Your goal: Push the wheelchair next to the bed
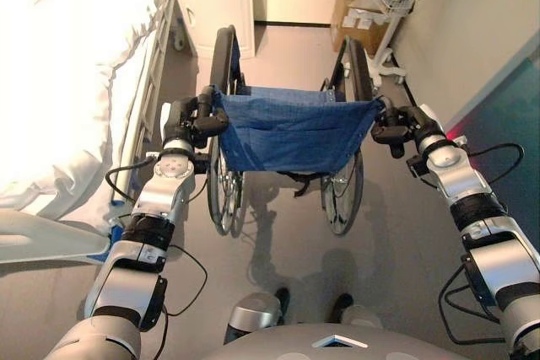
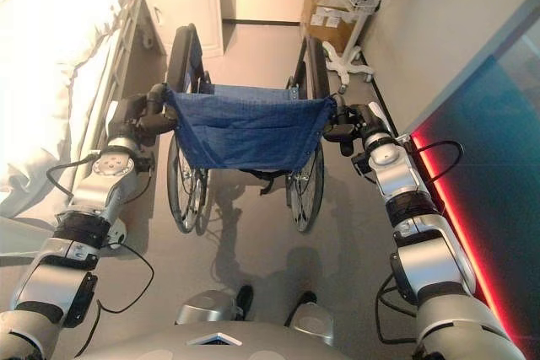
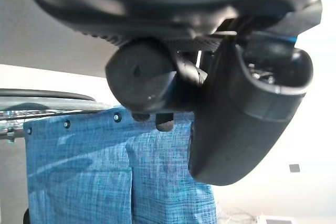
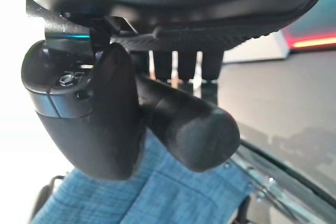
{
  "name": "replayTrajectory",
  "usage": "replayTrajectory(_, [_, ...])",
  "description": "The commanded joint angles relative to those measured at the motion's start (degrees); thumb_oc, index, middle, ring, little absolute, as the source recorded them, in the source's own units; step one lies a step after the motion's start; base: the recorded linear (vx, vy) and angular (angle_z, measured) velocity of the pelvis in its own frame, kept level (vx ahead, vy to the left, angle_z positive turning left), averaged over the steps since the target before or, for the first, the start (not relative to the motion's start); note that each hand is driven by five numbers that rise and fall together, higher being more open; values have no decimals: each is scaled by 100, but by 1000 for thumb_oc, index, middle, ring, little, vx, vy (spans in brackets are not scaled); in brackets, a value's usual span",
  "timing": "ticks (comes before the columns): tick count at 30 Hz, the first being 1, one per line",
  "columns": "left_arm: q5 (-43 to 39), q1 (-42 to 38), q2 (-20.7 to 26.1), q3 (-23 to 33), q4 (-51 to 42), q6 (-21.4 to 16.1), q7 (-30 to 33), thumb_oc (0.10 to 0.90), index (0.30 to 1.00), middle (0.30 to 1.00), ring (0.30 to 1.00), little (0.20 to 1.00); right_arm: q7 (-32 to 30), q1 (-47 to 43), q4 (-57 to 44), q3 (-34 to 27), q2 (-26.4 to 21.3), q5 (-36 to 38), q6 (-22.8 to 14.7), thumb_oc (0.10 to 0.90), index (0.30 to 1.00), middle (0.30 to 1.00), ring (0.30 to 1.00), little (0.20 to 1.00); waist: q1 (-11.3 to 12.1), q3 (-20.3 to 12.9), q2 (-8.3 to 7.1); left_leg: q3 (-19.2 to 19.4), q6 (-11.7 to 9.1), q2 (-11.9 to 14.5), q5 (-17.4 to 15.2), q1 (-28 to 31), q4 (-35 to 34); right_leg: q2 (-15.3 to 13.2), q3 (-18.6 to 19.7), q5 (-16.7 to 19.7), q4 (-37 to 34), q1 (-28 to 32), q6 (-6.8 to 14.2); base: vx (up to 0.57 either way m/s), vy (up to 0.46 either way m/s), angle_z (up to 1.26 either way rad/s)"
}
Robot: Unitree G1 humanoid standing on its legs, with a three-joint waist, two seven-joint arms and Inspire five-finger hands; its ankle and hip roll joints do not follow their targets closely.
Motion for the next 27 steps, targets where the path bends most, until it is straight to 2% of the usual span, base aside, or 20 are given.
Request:
replayTrajectory(1, [364, 688, 198, -486, -502, -284, -597, 400, 300, 300, 300, 300, 362, 45, -508, 750, -483, -664, -66, 400, 300, 300, 300, 300, 126, 252, -270, 1137, -459, 88, -1054, -475, 964, -424, 490, 981, 141, -251, -68, 427, -313, 95])
replayTrajectory(5, [424, 797, 189, -369, -647, -228, -639, 400, 300, 300, 300, 300, 386, 172, -723, 694, -518, -688, 9, 400, 300, 300, 300, 300, 101, 238, -408, 906, -521, 108, -1346, -625, 1500, -299, 679, 781, 481, -216, -55, 397, -404, 91])
replayTrajectory(6, [314, 891, 195, -285, -670, -163, -623, 400, 300, 300, 300, 300, 462, 149, -759, 706, -480, -668, 69, 400, 300, 300, 300, 300, 111, 210, -422, 836, -589, 329, -1432, -473, 1552, -122, 590, 425, 1193, -320, -114, 456, -430, 119])
replayTrajectory(8, [320, 926, 165, -271, -646, -160, -606, 400, 300, 300, 300, 300, 487, 146, -849, 754, -478, -731, 92, 400, 300, 300, 300, 300, 82, 191, -446, 807, -663, 450, -1437, -386, 1577, -37, 555, 261, 1325, -327, -153, 341, -316, 72])
replayTrajectory(10, [299, 1005, 86, -209, -693, -152, -493, 400, 300, 300, 300, 300, 613, 118, -840, 795, -631, -738, 7, 400, 300, 300, 300, 300, 12, 90, -471, 849, -814, 784, -1223, -147, 1517, 125, 394, 47, 1342, -293, -366, 336, -312, 37])
replayTrajectory(11, [277, 1001, 67, -212, -680, -175, -488, 400, 300, 300, 300, 300, 614, 90, -782, 808, -658, -735, -27, 400, 300, 300, 300, 300, 0, 72, -464, 841, -841, 838, -1159, -118, 1532, 167, 363, -2, 1358, -284, -412, 364, -387, 60])
replayTrajectory(12, [253, 993, 28, -233, -670, -193, -483, 400, 300, 300, 300, 300, 589, 40, -646, 854, -724, -690, -124, 400, 300, 300, 300, 300, -25, 15, -459, 893, -919, 1007, -910, -88, 1647, 274, 237, -147, 1394, -245, -566, 226, -285, 64])
replayTrajectory(13, [264, 995, 19, -243, -686, -177, -482, 400, 300, 300, 300, 300, 584, 47, -640, 865, -746, -671, -135, 400, 300, 300, 300, 300, -28, 1, -460, 928, -952, 1068, -787, -108, 1704, 302, 174, -186, 1380, -205, -616, 247, -346, 69])
replayTrajectory(14, [276, 988, -4, -260, -695, -156, -471, 400, 300, 300, 300, 300, 582, 63, -634, 880, -782, -648, -154, 400, 300, 300, 300, 300, -38, 2, -448, 1067, -985, 1201, -639, -143, 1908, 361, 51, -256, 1363, -109, -706, 147, -240, 54])
replayTrajectory(16, [297, 970, -18, -282, -653, -176, -492, 400, 300, 300, 300, 300, 579, 84, -622, 884, -814, -632, -164, 400, 300, 300, 300, 300, -73, -7, -486, 1245, -990, 1270, -496, -242, 2116, 369, -76, -290, 1319, -32, -786, 152, -249, 39])
replayTrajectory(17, [350, 921, -58, -345, -526, -258, -542, 400, 300, 300, 300, 300, 510, 117, -546, 909, -827, -585, -204, 400, 300, 300, 300, 300, -109, 44, -468, 1602, -1024, 1377, -370, -375, 2413, 462, -306, -383, 1241, 199, -915, 205, -280, 47])
replayTrajectory(19, [396, 886, -86, -381, -449, -300, -558, 400, 300, 300, 300, 300, 478, 141, -479, 889, -797, -581, -240, 400, 300, 300, 300, 300, -128, 85, -456, 1762, -1018, 1377, -389, -404, 2349, 505, -398, -410, 1199, 313, -944, 184, -203, 53])
replayTrajectory(20, [465, 828, -111, -407, -345, -346, -553, 400, 300, 300, 300, 300, 417, 145, -385, 895, -686, -634, -276, 400, 300, 300, 300, 300, -111, 139, -408, 1756, -972, 1094, -564, -416, 2032, 587, -384, -432, 1153, 425, -912, 139, -96, 42])
replayTrajectory(22, [537, 786, -153, -441, -300, -365, -504, 400, 300, 300, 300, 300, 370, 85, -284, 918, -615, -629, -282, 400, 300, 300, 300, 300, -98, 186, -338, 1831, -979, 947, -554, -418, 1699, 676, -378, -460, 1091, 546, -892, 165, -72, 25])
replayTrajectory(25, [576, 665, -186, -527, -208, -406, -397, 400, 300, 300, 300, 300, 257, 32, -186, 936, -434, -690, -177, 400, 300, 300, 300, 300, 3, 289, -189, 1904, -1103, 728, -125, -867, 998, 902, -286, -585, 851, 995, -885, 156, -9, 21])
replayTrajectory(26, [573, 660, -183, -530, -204, -407, -392, 400, 300, 300, 300, 300, 250, 32, -186, 938, -426, -689, -169, 400, 300, 300, 300, 300, 7, 283, -186, 1894, -1110, 715, -81, -900, 950, 912, -280, -580, 832, 1002, -885, 254, 9, -1])
replayTrajectory(27, [555, 649, -157, -503, -139, -417, -363, 400, 300, 300, 300, 300, 232, 74, -182, 960, -333, -781, -188, 400, 300, 300, 300, 300, 84, 300, -105, 1808, -1199, 691, 259, -1137, 620, 1020, -204, -625, 699, 1187, -884, 239, 22, -17])
